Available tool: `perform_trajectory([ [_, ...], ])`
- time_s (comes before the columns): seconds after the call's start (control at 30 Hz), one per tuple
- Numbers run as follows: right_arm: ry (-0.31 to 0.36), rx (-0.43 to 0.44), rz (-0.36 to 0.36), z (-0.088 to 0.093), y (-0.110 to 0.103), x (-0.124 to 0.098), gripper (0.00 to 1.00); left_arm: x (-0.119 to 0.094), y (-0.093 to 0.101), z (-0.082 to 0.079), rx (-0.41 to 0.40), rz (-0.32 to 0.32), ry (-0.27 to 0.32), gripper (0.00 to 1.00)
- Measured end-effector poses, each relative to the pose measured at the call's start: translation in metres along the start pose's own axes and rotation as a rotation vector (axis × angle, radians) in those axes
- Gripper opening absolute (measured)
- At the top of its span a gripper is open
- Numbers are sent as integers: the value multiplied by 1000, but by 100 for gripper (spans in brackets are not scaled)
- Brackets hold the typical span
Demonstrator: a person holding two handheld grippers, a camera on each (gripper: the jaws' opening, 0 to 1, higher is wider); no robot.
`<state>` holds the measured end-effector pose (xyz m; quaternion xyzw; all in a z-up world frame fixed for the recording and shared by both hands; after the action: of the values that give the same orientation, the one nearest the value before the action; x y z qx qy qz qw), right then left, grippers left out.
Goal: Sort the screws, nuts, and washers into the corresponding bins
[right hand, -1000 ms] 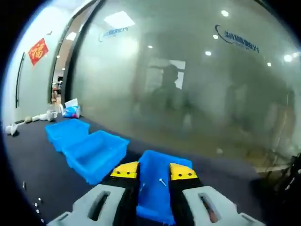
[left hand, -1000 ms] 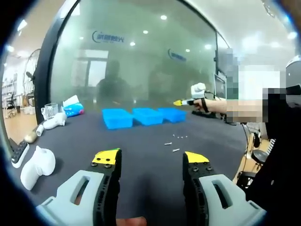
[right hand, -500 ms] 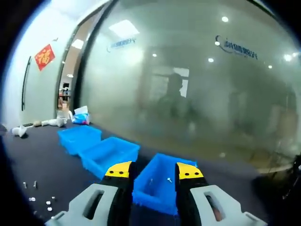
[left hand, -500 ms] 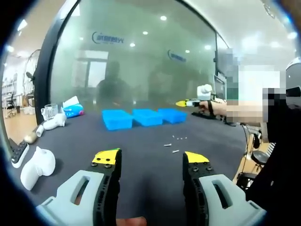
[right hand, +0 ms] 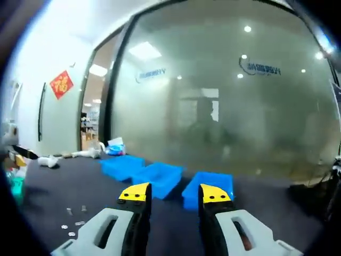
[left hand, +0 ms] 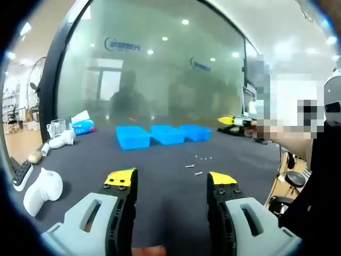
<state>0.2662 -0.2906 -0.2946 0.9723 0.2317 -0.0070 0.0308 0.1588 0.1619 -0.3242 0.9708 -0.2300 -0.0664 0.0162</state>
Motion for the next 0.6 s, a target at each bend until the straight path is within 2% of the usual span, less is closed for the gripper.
perform_trajectory([
  [0.3,4,6,-43,9,-42,-56,35,-1,1,-4,4,0,10,51],
  [0.6,-8,2,-84,21,-74,-91,37,-3,1,-5,14,0,13,51],
])
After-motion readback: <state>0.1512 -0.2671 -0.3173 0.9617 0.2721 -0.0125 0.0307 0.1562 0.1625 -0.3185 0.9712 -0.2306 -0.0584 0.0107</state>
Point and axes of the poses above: the point that each gripper's makers call its tool centre point, and the gripper's own axes: x roughly forward along the fingers, y roughly to its right, z roughly out of its underside, the point moved 8 cm from there along -x, roughly backward along the fingers, and after that the axes turned 9 degrees about -z, right-handed, at the moved point
